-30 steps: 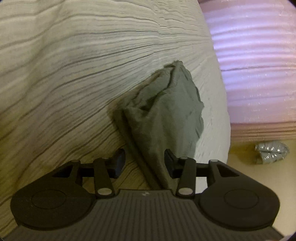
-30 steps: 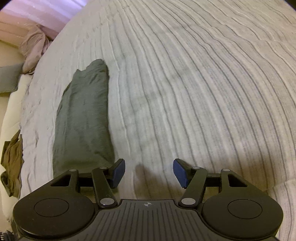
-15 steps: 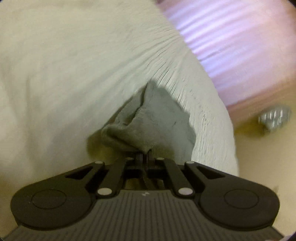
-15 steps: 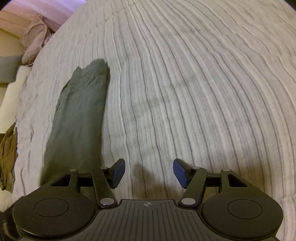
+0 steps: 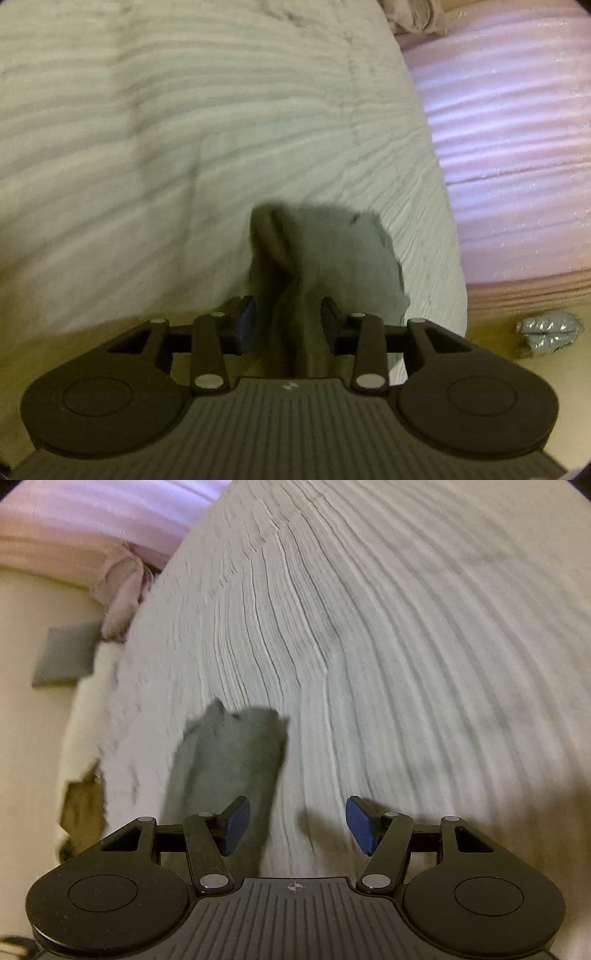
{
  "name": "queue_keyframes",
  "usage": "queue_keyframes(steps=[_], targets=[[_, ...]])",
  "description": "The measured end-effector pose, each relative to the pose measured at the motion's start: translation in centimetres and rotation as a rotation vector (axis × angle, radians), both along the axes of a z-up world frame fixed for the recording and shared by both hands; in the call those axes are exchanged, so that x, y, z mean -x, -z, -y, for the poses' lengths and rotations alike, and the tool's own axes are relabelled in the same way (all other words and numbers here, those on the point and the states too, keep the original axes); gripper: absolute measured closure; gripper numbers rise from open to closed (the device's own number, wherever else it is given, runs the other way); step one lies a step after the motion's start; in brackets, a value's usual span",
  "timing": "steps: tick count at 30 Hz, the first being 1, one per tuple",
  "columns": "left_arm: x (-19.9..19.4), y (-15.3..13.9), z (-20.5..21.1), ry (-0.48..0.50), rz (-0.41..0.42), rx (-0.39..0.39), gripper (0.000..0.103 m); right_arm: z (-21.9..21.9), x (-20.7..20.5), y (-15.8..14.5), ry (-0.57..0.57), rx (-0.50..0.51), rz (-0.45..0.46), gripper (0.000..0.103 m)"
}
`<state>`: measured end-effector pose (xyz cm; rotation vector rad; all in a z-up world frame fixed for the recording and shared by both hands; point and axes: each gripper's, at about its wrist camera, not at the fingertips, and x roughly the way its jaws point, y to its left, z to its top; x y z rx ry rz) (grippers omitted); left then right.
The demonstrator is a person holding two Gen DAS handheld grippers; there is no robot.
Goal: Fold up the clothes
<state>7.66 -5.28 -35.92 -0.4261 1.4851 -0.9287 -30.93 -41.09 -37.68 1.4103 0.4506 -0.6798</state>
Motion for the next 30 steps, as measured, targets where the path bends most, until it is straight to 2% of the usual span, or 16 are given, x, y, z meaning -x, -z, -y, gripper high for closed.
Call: queue_keyframes(steps=[4, 6, 8, 10, 11, 15, 18, 21, 23, 24, 25, 26, 27, 28, 30], targets=[[2.5, 1.3, 0.3, -0.005, -0.095, 0.004, 0.067, 2.9, -1.9, 2.4, -0.012, -0.068, 0.138, 0.042], [3.9, 1.8, 0.8, 0.014, -0.109, 0.007, 0.068, 3.8, -3.1, 3.2, -0.045, -0.091, 0.152, 0.042], [4.4, 3.0, 1.8, 0.032, -0.121, 0.014, 0.077, 4.0, -4.3, 3.4, -0.095, -0.087, 0.148, 0.042], [4.5, 3.5, 2.2, 0.045, -0.126, 0.026, 0.100, 3.9, -5.1, 3.4, -0.148, -0.068, 0.118, 0.085], [4.3, 3.3, 2.3, 0.058, -0.123, 0.036, 0.100, 3.8, -5.4, 3.4, -0.173, -0.061, 0.090, 0.099], [2.4, 2.0, 2.8, 0.144, -0.090, 0.074, 0.101, 1.9, -4.3, 1.5, -0.160, -0.011, 0.041, 0.099], [0.0, 0.7, 2.3, 0.229, -0.050, 0.072, 0.101, -1.6, -2.6, -0.2, -0.150, -0.042, 0.016, 0.099], [-1.5, 0.3, 1.7, 0.316, 0.010, -0.002, 0.099, -5.3, -0.8, -1.6, -0.144, -0.101, 0.000, 0.099], [-2.3, 0.2, 1.9, 0.369, 0.067, -0.070, 0.096, -4.8, -0.7, -2.4, -0.167, -0.065, -0.012, 0.098], [-2.8, 0.0, 1.9, 0.361, 0.079, -0.070, 0.095, -4.4, -0.6, -2.8, -0.180, -0.043, -0.018, 0.082], [-3.3, -0.2, 2.0, 0.346, 0.088, -0.064, 0.088, -4.0, -0.6, -3.2, -0.193, -0.021, -0.024, 0.071], [-3.8, -0.5, 2.1, 0.331, 0.098, -0.058, 0.077, -3.6, -0.6, -3.6, -0.206, 0.002, -0.031, 0.047], [-4.3, -0.7, 2.1, 0.317, 0.108, -0.052, 0.071, -3.2, -0.6, -4.0, -0.219, 0.024, -0.037, 0.040], [-4.9, -0.9, 2.5, 0.281, 0.122, -0.043, 0.061, -2.8, -0.5, -4.4, -0.231, 0.046, -0.043, 0.040], [-5.4, -0.4, 3.3, 0.242, 0.133, -0.037, 0.057, -2.0, -0.5, -5.2, -0.257, 0.091, -0.056, 0.040]])
